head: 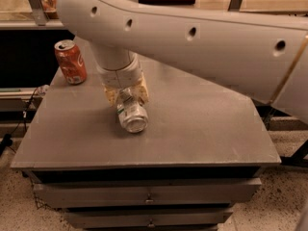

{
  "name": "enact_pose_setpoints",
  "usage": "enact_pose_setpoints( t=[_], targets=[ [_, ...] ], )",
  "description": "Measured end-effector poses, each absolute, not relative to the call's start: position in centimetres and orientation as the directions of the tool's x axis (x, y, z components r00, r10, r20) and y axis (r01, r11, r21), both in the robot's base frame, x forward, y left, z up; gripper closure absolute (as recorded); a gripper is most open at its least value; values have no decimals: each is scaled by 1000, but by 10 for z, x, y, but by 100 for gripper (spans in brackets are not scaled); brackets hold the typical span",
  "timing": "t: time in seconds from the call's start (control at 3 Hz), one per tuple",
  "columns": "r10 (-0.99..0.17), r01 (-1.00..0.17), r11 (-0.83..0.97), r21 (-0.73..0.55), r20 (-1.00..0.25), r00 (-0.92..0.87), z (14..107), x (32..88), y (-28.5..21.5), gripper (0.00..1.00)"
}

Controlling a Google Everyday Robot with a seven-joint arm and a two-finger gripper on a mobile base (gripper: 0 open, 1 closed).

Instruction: Place 7up can upright

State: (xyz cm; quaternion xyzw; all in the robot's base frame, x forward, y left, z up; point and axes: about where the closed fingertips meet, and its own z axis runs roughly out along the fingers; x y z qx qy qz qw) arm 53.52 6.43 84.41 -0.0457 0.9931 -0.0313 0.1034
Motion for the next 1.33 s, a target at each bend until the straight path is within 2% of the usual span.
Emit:
enact_pose_setpoints(
  t=[0.33,0.67,1.0,1.33],
  targets=[
    [-99,-102,995,-6,-299,-949,869,541,44,93],
    [-104,-175,976,133,-419,-902,905,546,16,100],
    [-32,-183,946,268,-486,-873,913,551,-27,100],
    [42,-228,881,414,-551,-834,910,567,-39,100]
  ],
)
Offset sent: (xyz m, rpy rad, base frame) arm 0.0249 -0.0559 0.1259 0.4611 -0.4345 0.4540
